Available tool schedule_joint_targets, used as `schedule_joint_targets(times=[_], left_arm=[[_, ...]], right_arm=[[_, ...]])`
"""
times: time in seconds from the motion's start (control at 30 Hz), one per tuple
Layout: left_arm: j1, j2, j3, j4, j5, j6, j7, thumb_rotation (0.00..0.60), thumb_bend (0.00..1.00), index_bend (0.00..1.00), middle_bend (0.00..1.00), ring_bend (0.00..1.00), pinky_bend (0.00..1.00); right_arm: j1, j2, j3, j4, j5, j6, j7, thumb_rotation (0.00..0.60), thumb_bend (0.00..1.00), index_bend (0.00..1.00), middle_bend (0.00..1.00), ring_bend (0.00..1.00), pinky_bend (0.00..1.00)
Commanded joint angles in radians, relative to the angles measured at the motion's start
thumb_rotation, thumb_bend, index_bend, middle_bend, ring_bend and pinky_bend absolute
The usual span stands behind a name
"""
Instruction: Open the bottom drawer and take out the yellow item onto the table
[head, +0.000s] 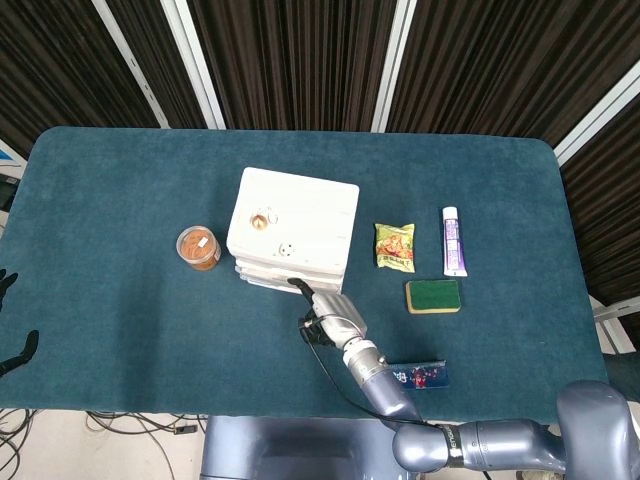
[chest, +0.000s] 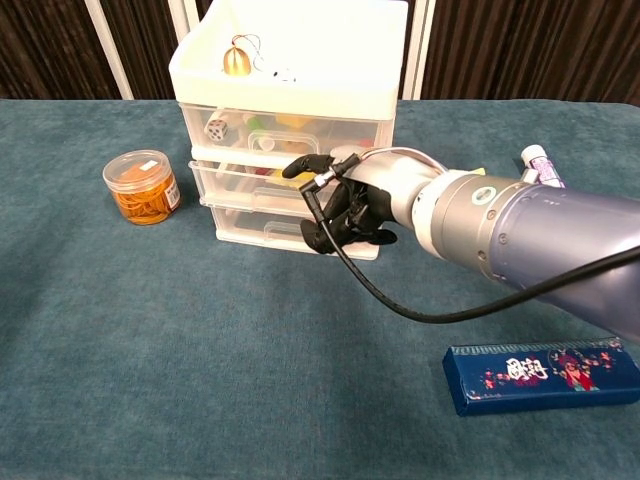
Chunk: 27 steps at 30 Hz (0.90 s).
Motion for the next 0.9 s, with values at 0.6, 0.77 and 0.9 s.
schedule_joint_targets(times=[0.6, 0.77, 0.9], left_arm=[[0.001, 0.000, -0.002, 0.004, -0.002, 0.002, -0.004, 0.600, 0.41, 0.04, 0.00, 0.00, 0.00], [0.001, 0.000, -0.002, 0.005, -0.004, 0.001, -0.006, 0.600, 0.40, 0.04, 0.00, 0.00, 0.00], [0.000, 0.000, -0.002, 0.005, -0.005, -0.001, -0.006, 0.600, 0.41, 0.04, 0.00, 0.00, 0.00]], right_arm=[[0.036, 0.054, -0.017, -0.050, 0.060, -0.033, -0.006, 0.600, 0.63, 0.20, 0.89, 0.92, 0.94], [0.047, 0.077, -0.016, -0.065, 0.081, -0.053, 0.005, 0.600, 0.63, 0.20, 0.89, 0.92, 0.94], [0.054, 0.089, -0.019, -0.073, 0.088, -0.058, 0.012, 0.600, 0.63, 0.20, 0.89, 0.92, 0.94]])
